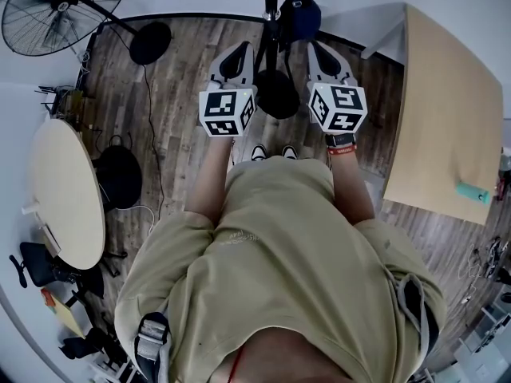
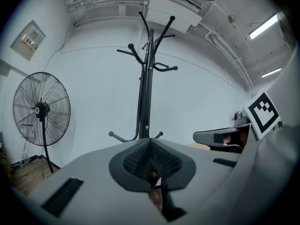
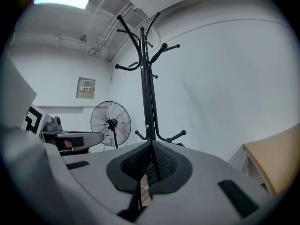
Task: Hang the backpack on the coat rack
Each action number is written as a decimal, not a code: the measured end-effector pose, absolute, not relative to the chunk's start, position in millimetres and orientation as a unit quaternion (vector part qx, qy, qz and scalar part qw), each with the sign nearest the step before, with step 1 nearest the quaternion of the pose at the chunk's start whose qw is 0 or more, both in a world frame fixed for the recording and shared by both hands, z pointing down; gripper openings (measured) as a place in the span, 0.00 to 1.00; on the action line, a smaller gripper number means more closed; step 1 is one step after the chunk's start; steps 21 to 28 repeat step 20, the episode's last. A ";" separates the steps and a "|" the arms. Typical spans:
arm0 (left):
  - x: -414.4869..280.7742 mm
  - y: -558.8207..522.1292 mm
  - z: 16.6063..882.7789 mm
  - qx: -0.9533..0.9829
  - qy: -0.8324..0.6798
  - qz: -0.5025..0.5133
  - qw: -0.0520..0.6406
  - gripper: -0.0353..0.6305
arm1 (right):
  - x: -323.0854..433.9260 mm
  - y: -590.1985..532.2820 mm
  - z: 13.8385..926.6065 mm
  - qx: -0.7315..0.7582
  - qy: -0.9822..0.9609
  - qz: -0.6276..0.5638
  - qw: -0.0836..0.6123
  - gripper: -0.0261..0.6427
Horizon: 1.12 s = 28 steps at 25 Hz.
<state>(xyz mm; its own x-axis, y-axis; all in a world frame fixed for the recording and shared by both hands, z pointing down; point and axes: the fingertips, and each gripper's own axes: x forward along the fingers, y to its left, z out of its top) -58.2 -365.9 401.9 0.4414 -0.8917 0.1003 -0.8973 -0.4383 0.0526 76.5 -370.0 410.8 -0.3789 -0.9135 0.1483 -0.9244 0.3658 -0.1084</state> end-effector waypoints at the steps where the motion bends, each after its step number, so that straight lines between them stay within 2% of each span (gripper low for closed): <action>1: -57.6 -365.9 402.2 0.848 -0.526 0.029 0.049 0.09 | 77.4 -370.1 411.2 0.557 -0.825 0.090 0.030 0.06; 12: -54.0 -373.5 422.7 0.851 -0.518 0.038 0.074 0.09 | 77.9 -374.3 421.3 0.553 -0.826 0.107 0.032 0.06; 20: -56.6 -387.2 529.1 0.835 -0.511 0.118 0.166 0.09 | 74.3 -387.5 462.1 0.536 -0.829 0.151 0.051 0.06; 28: -56.6 -387.2 529.1 0.835 -0.511 0.118 0.166 0.09 | 74.3 -387.5 462.1 0.536 -0.829 0.151 0.051 0.06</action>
